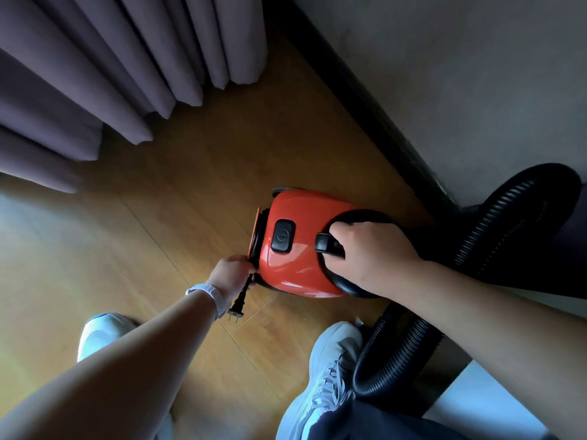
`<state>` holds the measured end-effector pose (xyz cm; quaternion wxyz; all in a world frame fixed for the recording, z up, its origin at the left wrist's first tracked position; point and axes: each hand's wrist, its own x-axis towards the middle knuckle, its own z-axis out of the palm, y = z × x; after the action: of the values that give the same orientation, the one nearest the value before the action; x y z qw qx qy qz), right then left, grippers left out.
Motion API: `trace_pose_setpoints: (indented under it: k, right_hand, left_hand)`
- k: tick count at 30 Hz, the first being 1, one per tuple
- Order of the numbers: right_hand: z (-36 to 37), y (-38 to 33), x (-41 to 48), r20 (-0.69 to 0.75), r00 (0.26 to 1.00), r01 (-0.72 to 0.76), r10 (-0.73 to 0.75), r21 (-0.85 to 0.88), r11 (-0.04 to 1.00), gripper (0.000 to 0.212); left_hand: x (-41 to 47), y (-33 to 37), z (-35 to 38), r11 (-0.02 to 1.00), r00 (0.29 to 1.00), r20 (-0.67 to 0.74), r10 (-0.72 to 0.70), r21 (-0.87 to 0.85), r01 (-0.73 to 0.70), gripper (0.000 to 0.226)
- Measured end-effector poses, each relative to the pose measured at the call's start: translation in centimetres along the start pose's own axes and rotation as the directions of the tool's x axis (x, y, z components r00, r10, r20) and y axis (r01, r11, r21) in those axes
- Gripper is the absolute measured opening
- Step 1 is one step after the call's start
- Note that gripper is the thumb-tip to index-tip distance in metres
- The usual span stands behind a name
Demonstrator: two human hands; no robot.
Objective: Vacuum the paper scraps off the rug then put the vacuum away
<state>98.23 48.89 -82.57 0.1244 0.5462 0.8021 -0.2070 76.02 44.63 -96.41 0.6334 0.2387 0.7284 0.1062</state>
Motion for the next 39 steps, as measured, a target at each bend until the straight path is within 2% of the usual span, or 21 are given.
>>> trace_pose_setpoints:
  k: [4, 10, 14, 18, 20, 29, 32, 35, 39]
  right_hand:
    - [0.7, 1.9, -0.8, -0.041, 0.999, -0.031, 0.030, -0.011, 0.999, 0.033]
    - [0.8, 2.6, -0.2, -0.196, 0.975, -0.112, 0.108, -0.009, 0.994, 0.037]
    - [0.1, 2.6, 1.0, -0.218, 0.958, -0.200, 0.188, -0.035, 0.979, 0.034]
    - [0.5, 2.5, 1.3, -0.230, 0.958, -0.193, 0.173, -0.066, 0.979, 0.033]
    - [0.6, 2.5, 1.2, -0.239, 0.958, -0.180, 0.158, -0.074, 0.981, 0.033]
    - [0.0, 2.2, 1.1, -0.163, 0.974, -0.174, 0.158, -0.088, 0.981, 0.031]
    - [-0.4, 2.0, 1.1, -0.130, 0.980, -0.165, 0.150, -0.121, 0.979, 0.028]
    - [-0.9, 1.3, 1.2, -0.085, 0.985, -0.159, 0.147, -0.145, 0.977, 0.037]
    - [-1.6, 0.4, 1.9, -0.073, 0.990, -0.124, 0.118, -0.086, 0.989, 0.044]
  left_hand:
    - [0.5, 0.4, 1.6, 1.000, 1.000, 0.005, 0.021, 0.010, -0.021, 0.016]
    - [2.0, 2.2, 1.9, 0.996, 0.998, -0.020, 0.066, -0.060, -0.067, 0.021]
    - [3.8, 4.1, 1.5, 0.988, 0.990, 0.007, 0.139, -0.073, -0.138, 0.020]
    - [4.4, 3.8, 1.0, 0.982, 0.982, 0.003, 0.189, 0.030, -0.189, 0.023]
    - [4.3, 2.8, 0.9, 0.984, 0.984, -0.013, 0.177, 0.004, -0.177, 0.025]
    - [5.5, 0.3, -0.2, 0.967, 0.987, 0.015, 0.160, 0.201, -0.160, 0.030]
    - [6.4, 0.2, -0.2, 0.966, 0.984, 0.005, 0.177, 0.192, -0.174, 0.031]
    - [7.0, 0.9, -0.5, 0.955, 0.977, -0.023, 0.211, 0.217, -0.201, 0.032]
    - [6.7, 2.8, -1.7, 0.943, 0.966, -0.031, 0.258, 0.225, -0.244, 0.032]
